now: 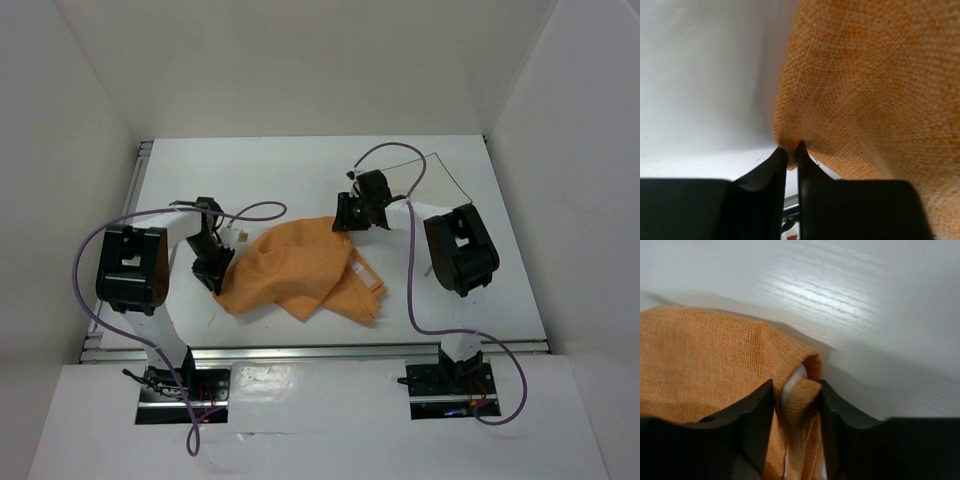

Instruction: Set the dinner table for one person

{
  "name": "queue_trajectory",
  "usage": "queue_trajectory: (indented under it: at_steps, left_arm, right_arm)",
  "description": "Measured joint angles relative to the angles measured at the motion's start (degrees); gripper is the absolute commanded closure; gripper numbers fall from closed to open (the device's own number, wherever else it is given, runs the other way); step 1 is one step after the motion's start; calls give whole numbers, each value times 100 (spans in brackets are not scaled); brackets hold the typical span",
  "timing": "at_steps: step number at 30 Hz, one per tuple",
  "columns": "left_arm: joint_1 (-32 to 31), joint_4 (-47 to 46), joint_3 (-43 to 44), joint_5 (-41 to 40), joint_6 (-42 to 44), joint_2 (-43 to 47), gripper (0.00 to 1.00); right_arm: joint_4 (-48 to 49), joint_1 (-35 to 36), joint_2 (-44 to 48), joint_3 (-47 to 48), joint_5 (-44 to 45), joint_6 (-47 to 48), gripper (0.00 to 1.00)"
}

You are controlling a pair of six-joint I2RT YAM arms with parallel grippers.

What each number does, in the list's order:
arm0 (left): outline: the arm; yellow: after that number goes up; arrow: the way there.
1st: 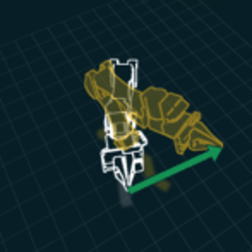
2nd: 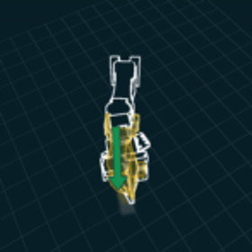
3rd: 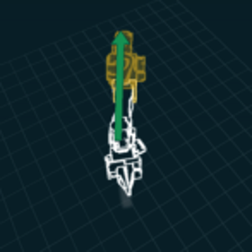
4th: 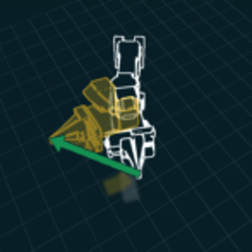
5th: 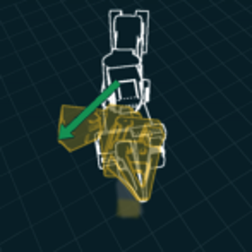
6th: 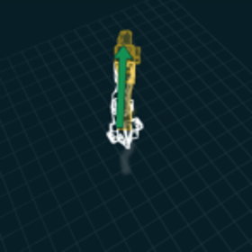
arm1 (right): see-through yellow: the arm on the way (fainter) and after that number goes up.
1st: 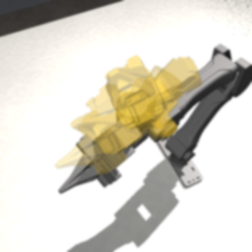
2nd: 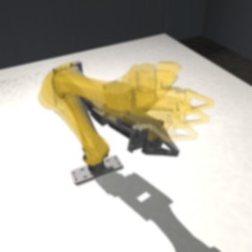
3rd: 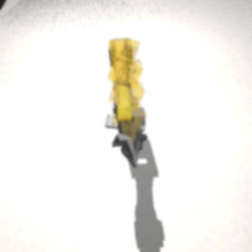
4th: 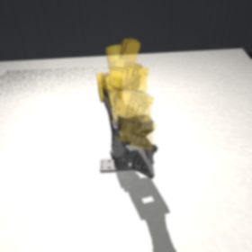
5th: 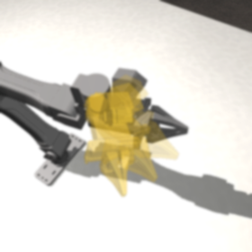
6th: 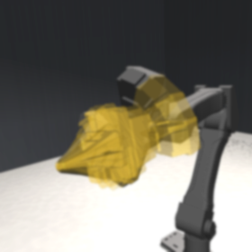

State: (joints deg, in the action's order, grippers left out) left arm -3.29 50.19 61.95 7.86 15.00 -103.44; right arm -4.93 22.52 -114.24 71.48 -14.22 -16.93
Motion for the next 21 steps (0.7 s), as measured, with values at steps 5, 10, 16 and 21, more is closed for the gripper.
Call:
queue_trajectory:
  at_steps: [5, 10, 16, 21]
  left_arm:
    - [46, 208, 157, 291, 46, -166, 100]
    - [46, 293, 238, 334, 118, -223, 100]
    - [-2, 595, 1698, -42, 107, -374, 100]
    - [-79, 693, 5331, -505, -35, -870, 100]
  right_arm:
    - [70, -68, -70, -31, -149, -17, 88]
    - [59, -76, -44, -39, -173, 76, 100]
    - [-533, -319, 96, 402, -162, 319, 100]
    - [-1025, -761, 87, 2374, -50, 634, 100]
